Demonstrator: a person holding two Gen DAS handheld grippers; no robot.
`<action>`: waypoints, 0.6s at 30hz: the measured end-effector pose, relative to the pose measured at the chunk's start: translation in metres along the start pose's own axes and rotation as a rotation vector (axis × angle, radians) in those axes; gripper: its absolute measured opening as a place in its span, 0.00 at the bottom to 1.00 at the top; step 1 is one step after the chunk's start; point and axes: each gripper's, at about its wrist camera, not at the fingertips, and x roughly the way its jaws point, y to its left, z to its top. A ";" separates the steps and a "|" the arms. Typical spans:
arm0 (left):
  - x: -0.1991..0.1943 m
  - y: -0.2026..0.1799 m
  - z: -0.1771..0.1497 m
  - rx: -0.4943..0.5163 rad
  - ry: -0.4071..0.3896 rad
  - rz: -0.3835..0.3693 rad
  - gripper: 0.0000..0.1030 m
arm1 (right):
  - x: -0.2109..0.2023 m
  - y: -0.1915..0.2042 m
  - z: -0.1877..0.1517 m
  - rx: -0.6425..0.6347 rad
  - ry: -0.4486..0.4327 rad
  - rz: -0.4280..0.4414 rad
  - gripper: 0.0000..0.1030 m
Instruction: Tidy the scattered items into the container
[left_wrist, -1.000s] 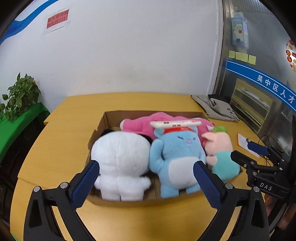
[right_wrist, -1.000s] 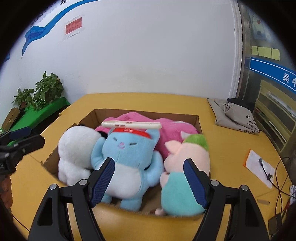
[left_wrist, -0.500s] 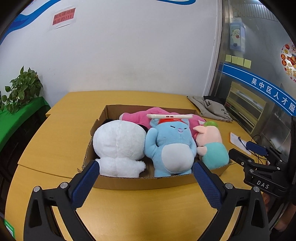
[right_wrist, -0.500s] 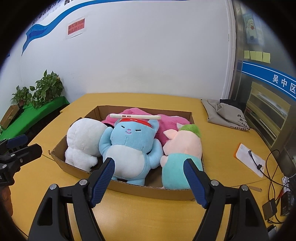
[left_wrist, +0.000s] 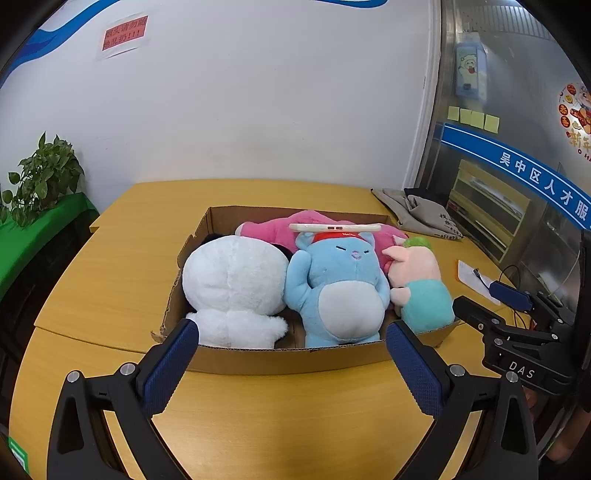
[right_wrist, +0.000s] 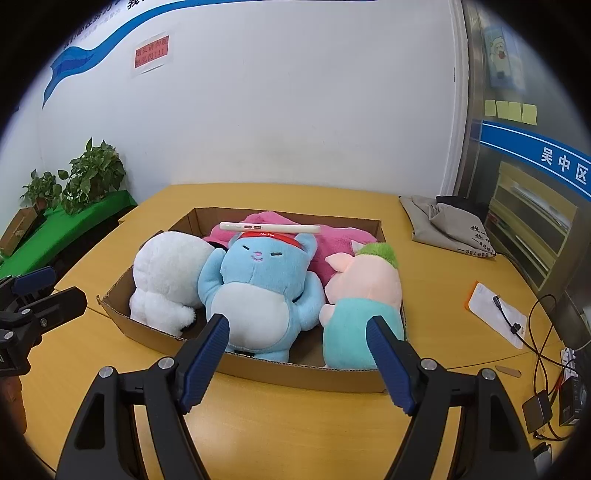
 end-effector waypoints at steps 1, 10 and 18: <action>0.000 0.000 0.000 0.002 0.001 0.002 1.00 | 0.000 0.000 0.000 0.000 0.001 0.000 0.74; 0.009 0.005 -0.004 -0.001 0.023 0.024 1.00 | 0.002 0.002 -0.003 0.002 0.002 0.012 0.74; 0.014 0.013 -0.013 -0.026 0.059 0.033 1.00 | 0.002 0.003 -0.011 0.022 0.003 0.026 0.74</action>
